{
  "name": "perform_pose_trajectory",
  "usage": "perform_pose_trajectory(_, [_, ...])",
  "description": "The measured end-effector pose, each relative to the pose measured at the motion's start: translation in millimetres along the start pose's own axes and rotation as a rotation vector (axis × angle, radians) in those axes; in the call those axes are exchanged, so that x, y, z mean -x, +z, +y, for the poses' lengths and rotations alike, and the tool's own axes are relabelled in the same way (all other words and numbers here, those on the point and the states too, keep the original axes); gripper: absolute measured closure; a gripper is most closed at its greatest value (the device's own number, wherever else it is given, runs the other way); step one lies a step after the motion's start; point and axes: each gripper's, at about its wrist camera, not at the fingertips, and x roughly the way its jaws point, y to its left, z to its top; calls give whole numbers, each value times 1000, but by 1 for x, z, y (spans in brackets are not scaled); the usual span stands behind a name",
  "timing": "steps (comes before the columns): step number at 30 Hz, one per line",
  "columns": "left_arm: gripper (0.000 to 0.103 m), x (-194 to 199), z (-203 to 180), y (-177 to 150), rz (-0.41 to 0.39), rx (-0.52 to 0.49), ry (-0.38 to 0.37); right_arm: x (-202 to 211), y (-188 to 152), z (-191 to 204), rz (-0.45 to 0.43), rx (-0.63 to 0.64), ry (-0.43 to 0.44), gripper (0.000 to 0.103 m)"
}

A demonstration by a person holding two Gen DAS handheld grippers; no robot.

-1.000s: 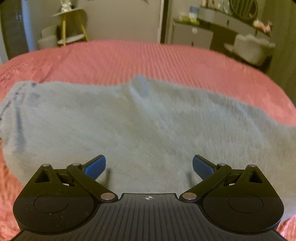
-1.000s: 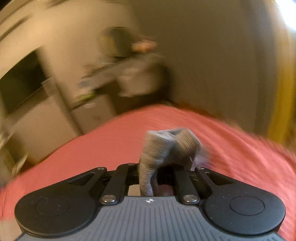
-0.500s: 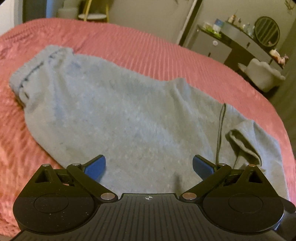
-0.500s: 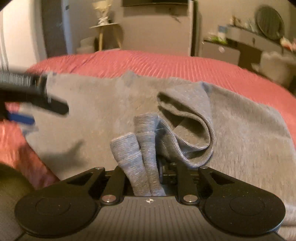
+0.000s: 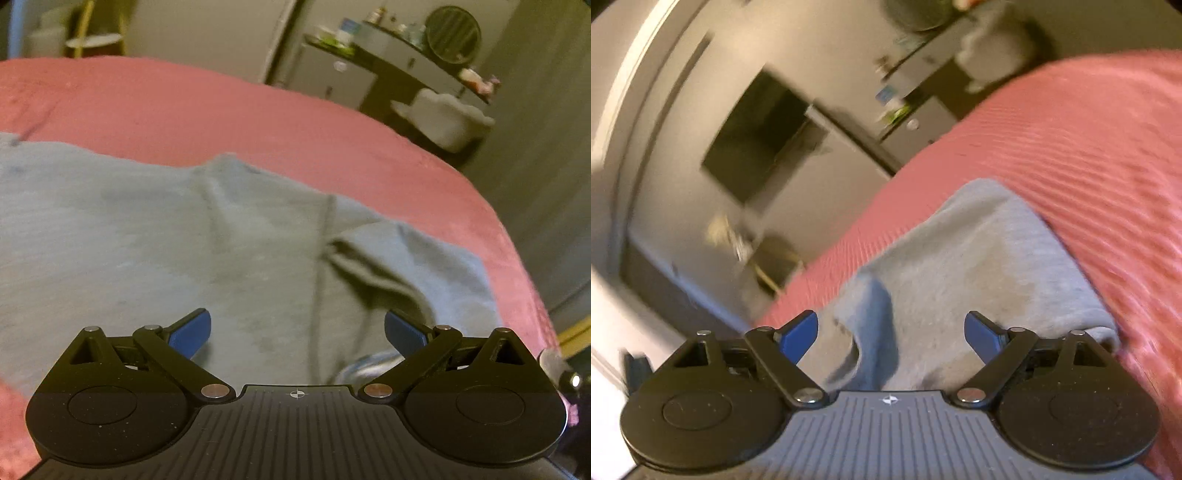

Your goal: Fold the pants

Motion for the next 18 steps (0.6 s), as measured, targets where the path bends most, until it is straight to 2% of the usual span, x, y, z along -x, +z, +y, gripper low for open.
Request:
perform_pose_trajectory(3, [0,-25,-14,12,24,-13,-44,4,-7,-10,-4,-68,-5,16])
perform_pose_trajectory(6, [0,-56,-24,21,101,-27,-132,-10,-3,-17,17,-39,-46,16])
perform_pose_trajectory(8, [4,-75,-26,26,147,-21,-154,-12,-2,-19,22,-16,-53,16])
perform_pose_trajectory(10, [27,-91,-27,31,148,-14,-127,-16,4,-20,19,4,-56,16])
perform_pose_trajectory(11, [30,-96,-29,33,146,-23,-96,-15,4,-19,15,19,-65,16])
perform_pose_trajectory(14, [55,-100,-38,37,68,-96,-31,-15,8,-15,-19,97,-110,16])
perform_pose_trajectory(15, [69,-98,-41,39,35,-129,8,-16,7,-11,-36,144,-142,16])
perform_pose_trajectory(17, [73,-93,-45,39,-45,-196,82,-16,5,-3,-55,245,-211,16])
perform_pose_trajectory(18, [73,-90,-49,37,-88,-250,144,-19,2,0,-46,284,-243,16])
